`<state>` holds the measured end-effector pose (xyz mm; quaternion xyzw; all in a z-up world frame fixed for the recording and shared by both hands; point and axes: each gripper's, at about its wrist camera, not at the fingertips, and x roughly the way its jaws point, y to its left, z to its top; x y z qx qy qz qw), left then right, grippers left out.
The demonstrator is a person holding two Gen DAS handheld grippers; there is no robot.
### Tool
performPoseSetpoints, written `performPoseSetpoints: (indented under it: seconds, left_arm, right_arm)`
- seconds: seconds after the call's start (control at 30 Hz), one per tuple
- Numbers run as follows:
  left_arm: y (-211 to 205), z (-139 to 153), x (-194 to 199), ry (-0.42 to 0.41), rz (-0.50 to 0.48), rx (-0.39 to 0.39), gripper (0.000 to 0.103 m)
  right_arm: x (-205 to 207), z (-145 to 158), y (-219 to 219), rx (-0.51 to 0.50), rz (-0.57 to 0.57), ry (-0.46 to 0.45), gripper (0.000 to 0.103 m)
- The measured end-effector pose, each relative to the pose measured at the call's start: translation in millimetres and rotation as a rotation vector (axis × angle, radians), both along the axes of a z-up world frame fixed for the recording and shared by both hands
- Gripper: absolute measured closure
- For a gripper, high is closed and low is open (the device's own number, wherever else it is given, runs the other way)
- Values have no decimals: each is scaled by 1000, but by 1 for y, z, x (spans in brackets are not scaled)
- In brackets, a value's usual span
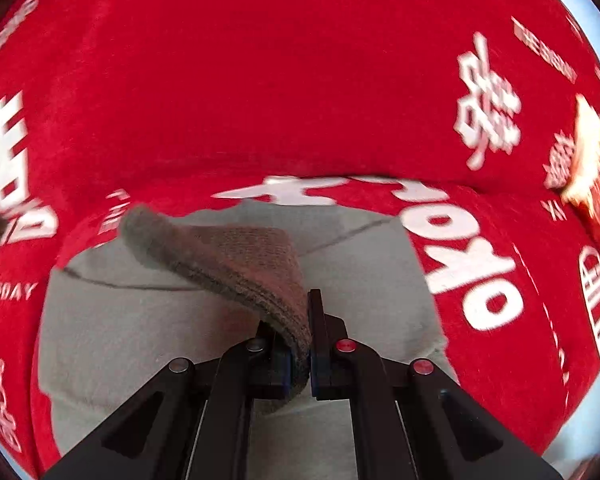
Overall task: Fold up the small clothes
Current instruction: 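Carry the sleeve across the sweater body with the left gripper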
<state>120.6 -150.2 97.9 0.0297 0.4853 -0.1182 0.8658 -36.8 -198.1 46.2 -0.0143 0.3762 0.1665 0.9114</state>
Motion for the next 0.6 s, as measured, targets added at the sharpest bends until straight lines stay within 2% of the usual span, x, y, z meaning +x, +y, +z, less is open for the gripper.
performPoseSetpoints:
  seconds: [0.17,0.5,0.6]
  left_arm:
    - [-29,-16,3,16,-84,35,96]
    - [-54,-39,11,45,-124,49,96]
    - [-58,-47,11,72,-146,27,96]
  right_arm:
    - [-3,2,2,-50,11,-18,6]
    - [1,-3,-1,-69,8,6,6]
    - [4,-7,-3,-80,4,24,6]
